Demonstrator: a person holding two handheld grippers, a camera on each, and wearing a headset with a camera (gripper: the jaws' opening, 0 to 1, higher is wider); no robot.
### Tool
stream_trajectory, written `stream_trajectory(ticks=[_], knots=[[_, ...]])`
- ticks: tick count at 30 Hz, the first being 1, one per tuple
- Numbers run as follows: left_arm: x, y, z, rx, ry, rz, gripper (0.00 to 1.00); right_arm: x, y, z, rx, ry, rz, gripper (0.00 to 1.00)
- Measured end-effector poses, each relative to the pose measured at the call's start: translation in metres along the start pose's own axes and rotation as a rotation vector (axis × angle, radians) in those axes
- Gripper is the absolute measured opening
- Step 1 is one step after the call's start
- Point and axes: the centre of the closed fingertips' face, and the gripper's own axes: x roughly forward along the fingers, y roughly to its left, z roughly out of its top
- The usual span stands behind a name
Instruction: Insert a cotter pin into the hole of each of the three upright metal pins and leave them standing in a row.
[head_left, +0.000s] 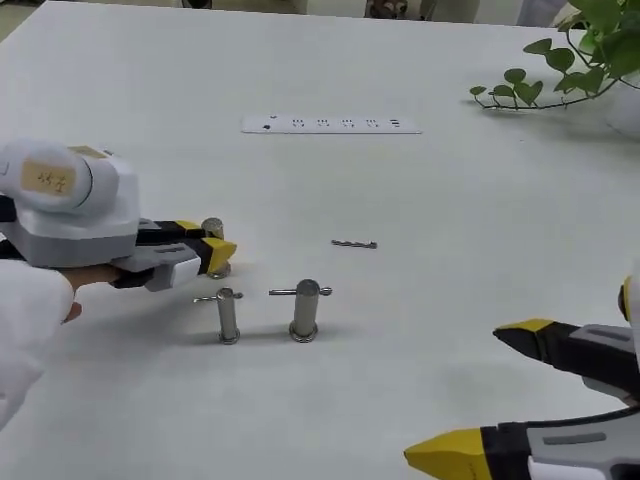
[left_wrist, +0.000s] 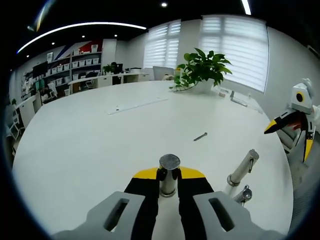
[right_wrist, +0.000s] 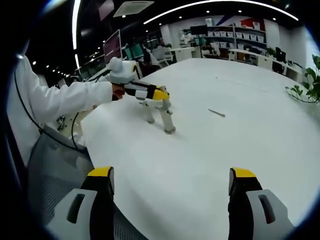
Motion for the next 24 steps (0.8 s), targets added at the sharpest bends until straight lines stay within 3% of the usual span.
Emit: stream_trajectory(ticks=[2, 4, 10, 17, 20, 24], knots=[[0.000, -0.002, 0.000, -0.033, 0.002, -0.009, 0.10, 0.000, 0.001, 0.000, -0.005, -0.001, 0.004, 0.94], [-0.001, -0.002, 0.000, 0.005, 0.006, -0.005, 0.09, 0.000, 0.003, 0.002, 0.003, -0.011, 0.014, 0.94], [-0.005, -0.005, 0.005, 0.042, 0.016, 0.002, 0.09, 0.000, 0.005, 0.004, -0.005, -0.016, 0.016, 0.94], [-0.019, -0.010, 0.034, 0.102, -0.019, 0.005, 0.09, -0.002, 0.007, 0.013, -0.012, -0.046, 0.025, 0.94], [-0.029, -0.017, 0.050, 0.127, -0.045, -0.003, 0.09, -0.002, 0.008, 0.015, -0.019, -0.052, 0.028, 0.94], [-0.039, -0.030, 0.062, 0.157, -0.061, -0.024, 0.09, -0.002, 0.010, 0.018, -0.015, -0.068, 0.035, 0.95]])
